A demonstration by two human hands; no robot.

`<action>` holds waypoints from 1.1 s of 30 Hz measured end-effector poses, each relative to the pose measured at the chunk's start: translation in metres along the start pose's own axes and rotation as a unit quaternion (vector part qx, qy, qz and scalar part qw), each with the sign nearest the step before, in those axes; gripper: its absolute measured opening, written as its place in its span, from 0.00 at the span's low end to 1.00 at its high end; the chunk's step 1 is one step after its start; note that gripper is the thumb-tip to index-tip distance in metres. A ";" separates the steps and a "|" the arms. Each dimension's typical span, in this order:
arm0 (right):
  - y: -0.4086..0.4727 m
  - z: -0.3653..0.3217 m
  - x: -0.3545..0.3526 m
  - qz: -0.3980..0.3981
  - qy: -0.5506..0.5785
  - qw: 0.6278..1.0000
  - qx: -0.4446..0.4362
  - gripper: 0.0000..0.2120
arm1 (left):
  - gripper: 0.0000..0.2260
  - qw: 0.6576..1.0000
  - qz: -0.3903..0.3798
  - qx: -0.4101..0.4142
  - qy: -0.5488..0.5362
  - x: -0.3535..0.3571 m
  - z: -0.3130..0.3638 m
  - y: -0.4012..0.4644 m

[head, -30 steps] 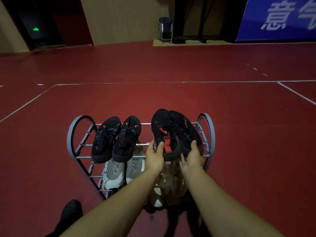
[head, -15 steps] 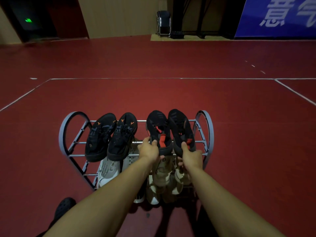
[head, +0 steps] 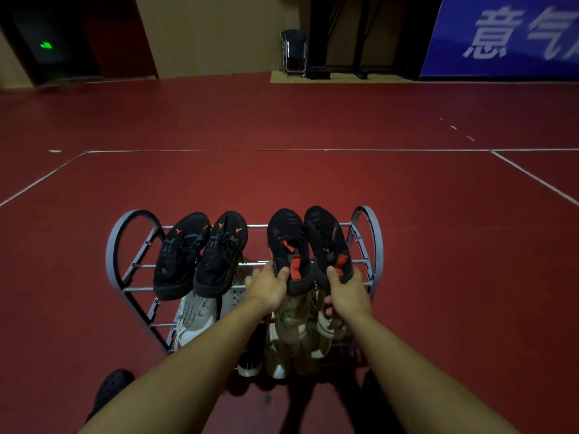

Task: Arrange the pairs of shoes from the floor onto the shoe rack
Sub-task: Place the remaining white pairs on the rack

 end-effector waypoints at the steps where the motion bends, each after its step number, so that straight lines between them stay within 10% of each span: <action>1: 0.000 0.000 0.001 0.004 -0.013 1.000 -0.005 0.31 | 0.22 1.000 0.005 0.009 -0.003 -0.003 0.002 -0.004; 15: -0.074 -0.034 0.019 -0.009 -0.241 0.953 -0.184 0.19 | 0.19 0.983 0.045 0.133 0.119 -0.050 -0.012 -0.081; 33: -0.119 0.014 0.155 -0.132 -0.333 0.901 -0.243 0.25 | 0.21 0.994 0.018 0.000 0.111 -0.109 -0.189 -0.123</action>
Point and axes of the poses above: each hand's wrist, its own y-axis towards the middle knuckle, its own x-axis out of the palm, z = x × y, the point moved 5 cm from there along y, towards the middle knuckle, and after that the axes turned 9 degrees about -y, right-handed, at the moved point
